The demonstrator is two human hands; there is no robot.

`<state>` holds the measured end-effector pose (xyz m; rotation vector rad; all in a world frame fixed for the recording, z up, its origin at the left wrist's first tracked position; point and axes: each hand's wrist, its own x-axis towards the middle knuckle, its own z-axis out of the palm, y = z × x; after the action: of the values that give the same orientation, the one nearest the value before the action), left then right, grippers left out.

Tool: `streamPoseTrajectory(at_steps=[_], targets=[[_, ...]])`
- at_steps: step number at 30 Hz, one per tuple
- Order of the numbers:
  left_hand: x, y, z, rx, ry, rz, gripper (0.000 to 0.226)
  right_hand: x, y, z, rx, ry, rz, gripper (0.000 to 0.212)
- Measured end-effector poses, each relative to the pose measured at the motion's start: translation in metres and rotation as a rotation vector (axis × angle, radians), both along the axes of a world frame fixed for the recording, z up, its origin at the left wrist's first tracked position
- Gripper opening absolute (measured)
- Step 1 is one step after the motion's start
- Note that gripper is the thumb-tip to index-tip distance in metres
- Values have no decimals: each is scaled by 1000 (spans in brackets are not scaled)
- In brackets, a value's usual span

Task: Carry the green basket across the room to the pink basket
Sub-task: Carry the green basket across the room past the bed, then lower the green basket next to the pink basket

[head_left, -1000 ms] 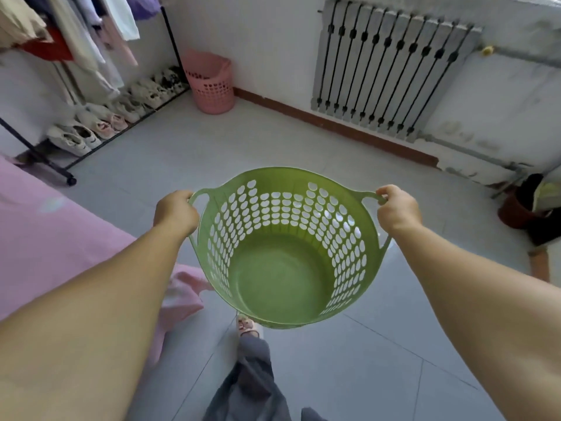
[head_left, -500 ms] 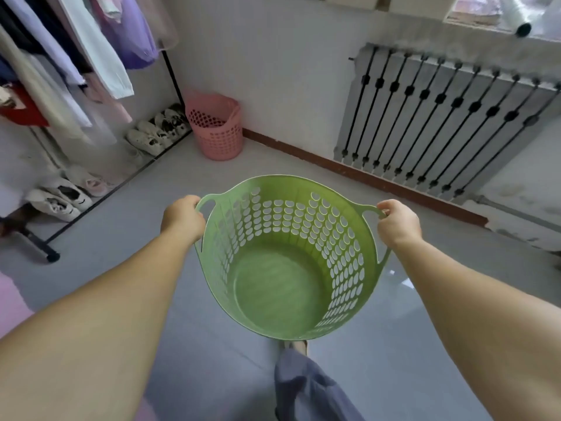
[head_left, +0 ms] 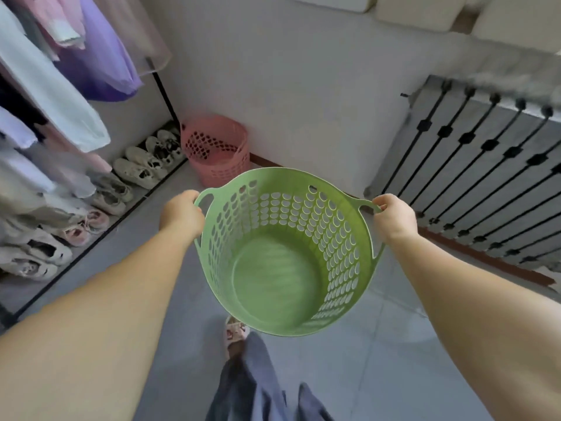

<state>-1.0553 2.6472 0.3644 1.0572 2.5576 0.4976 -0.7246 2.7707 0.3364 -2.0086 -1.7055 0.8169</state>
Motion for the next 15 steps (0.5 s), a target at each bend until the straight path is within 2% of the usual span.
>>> streamPoseTrajectory(at_steps=[9,15], targets=[[-102,210,-19,5,-98,-156,49,-97,144,-34,-78,48,-223,40],[-141,313,-56,-6,-128,-205,48,-136,221,-66,-136,64,-299,45]])
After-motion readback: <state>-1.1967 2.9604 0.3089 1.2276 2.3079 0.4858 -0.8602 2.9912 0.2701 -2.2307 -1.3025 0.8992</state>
